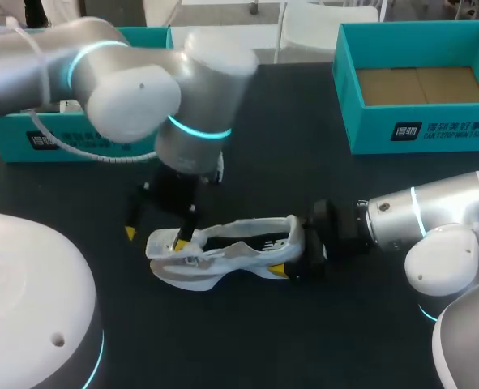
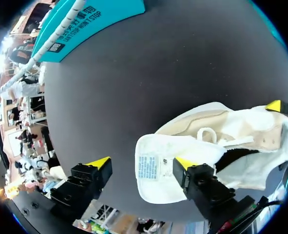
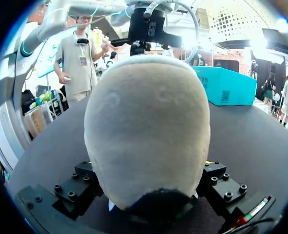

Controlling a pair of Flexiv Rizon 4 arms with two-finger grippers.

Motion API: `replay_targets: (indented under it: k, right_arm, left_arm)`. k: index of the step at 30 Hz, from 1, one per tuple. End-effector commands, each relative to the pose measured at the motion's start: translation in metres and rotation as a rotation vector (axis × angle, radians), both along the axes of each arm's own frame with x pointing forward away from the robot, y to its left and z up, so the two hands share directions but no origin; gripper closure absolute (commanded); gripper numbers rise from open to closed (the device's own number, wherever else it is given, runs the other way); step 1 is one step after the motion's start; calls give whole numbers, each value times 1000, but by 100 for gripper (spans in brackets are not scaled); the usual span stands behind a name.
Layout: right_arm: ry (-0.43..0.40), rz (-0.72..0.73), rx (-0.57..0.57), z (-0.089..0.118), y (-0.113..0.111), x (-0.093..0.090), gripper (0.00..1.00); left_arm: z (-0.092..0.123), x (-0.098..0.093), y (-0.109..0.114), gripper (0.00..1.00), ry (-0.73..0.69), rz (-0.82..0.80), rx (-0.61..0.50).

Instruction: Take the shoe out of the shoebox, open the shoe tongue, remove and reinsert the insole, then place the shoe into the shoebox

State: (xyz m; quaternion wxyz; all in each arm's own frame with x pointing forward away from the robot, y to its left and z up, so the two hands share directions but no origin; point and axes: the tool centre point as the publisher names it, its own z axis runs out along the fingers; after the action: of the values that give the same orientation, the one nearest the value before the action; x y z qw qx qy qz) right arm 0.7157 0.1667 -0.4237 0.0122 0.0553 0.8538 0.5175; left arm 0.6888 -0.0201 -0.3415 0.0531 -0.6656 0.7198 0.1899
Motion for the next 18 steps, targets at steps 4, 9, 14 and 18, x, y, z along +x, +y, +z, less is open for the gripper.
replay_targets:
  k: [4, 9, 14, 18]
  right_arm:
    - [1, -1, -5, -4, 4, 1, 100]
    - [1, -1, -5, -4, 4, 1, 100]
    - [1, -1, -5, -4, 4, 1, 100]
    - [1, -1, -5, -4, 4, 1, 100]
  left_arm:
    - [50, 0, 7, 0, 40, -217, -170]
    - [83, 11, -10, 0, 140, -587, -339]
    - [110, 5, -30, 0, 227, -1050, -446]
    - [121, 1, -46, 0, 225, -1283, -470]
